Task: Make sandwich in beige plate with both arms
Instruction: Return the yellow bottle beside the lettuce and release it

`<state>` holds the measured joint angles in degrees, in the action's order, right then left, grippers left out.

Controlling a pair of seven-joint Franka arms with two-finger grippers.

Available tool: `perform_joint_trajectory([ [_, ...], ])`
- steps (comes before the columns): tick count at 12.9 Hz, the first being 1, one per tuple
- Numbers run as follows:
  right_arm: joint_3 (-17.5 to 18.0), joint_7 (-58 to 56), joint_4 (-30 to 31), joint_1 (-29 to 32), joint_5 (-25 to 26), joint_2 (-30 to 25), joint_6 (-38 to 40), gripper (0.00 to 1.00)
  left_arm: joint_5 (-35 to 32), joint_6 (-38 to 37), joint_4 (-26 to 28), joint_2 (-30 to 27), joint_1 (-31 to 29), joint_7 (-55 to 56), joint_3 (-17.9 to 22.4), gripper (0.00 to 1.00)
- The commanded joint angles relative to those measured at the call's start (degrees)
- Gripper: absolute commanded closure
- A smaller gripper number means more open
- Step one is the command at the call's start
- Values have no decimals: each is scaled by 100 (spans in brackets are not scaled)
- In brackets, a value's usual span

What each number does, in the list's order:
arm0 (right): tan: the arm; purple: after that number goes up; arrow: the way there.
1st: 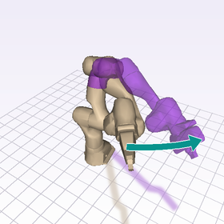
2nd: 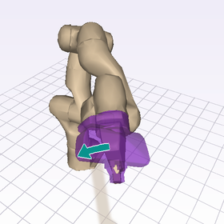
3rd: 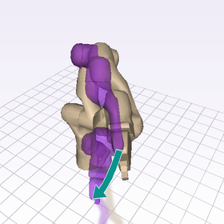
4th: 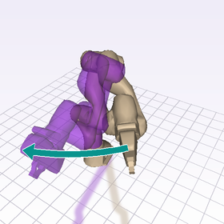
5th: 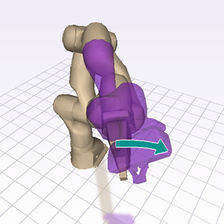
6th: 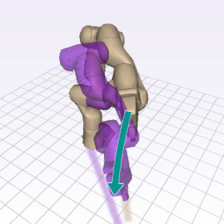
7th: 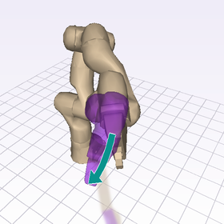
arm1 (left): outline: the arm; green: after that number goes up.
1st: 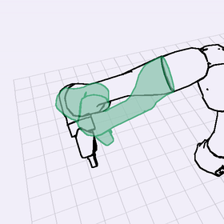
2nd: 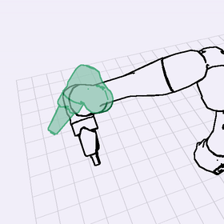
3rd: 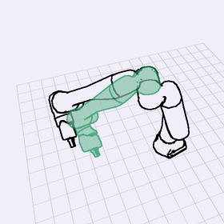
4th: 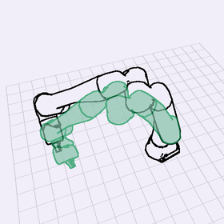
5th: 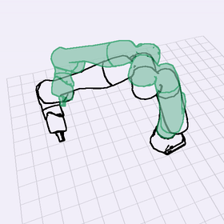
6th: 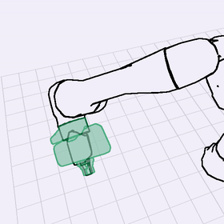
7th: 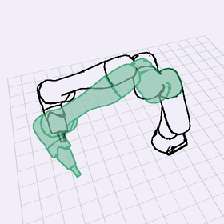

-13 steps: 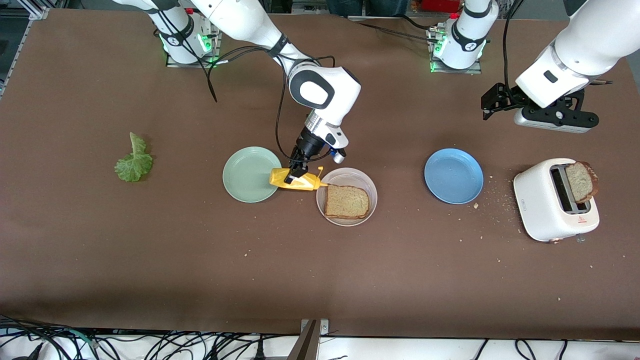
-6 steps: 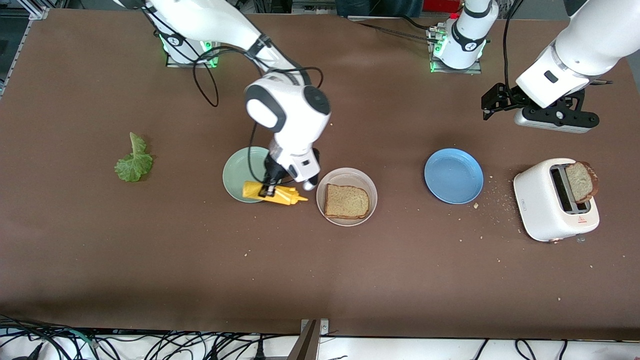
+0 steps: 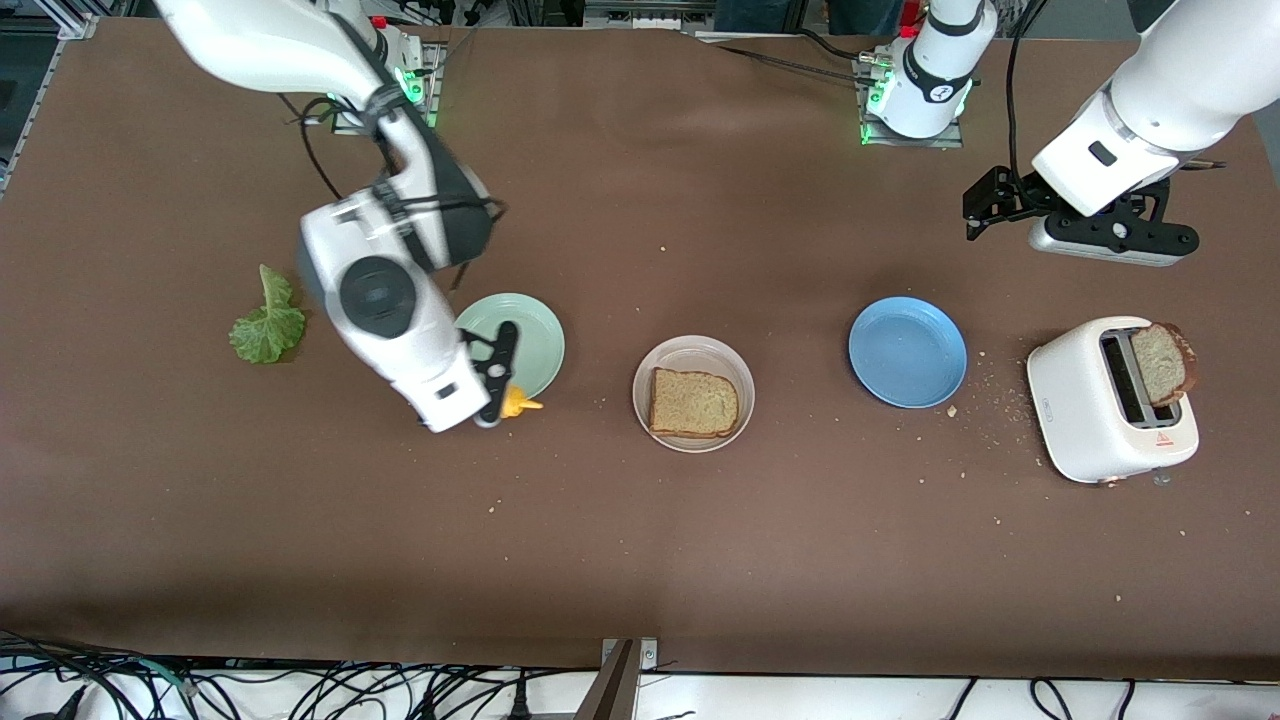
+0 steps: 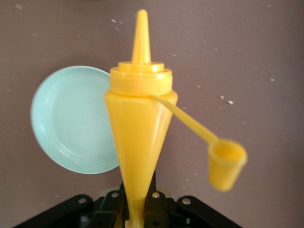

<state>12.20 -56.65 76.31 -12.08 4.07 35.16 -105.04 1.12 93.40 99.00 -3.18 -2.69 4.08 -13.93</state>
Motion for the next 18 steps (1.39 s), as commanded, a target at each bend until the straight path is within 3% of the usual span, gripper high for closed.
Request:
perform_joint_trajectory([
  [1, 98, -1046, 103, 695, -1264, -106, 517, 100, 20, -68, -3, -51, -57, -21, -48, 0],
  [7, 98, -3577, 708, 2111, -3024, -27, 1468, 100, 20, -68, -3, -51, -57, -21, -48, 0],
  [10, 107, -4493, 1340, 2910, -3858, 253, 1775, 100, 20, -68, -3, -51, -57, -21, -48, 0],
  [14, 107, -5767, 1685, 3633, -4185, 832, 2074, 100, 20, -68, -3, -51, -57, -21, -48, 0],
  [18, 107, -6532, 1685, 3686, -4413, 1290, 2119, 100, 20, -68, -3, -51, -57, -21, -48, 0],
])
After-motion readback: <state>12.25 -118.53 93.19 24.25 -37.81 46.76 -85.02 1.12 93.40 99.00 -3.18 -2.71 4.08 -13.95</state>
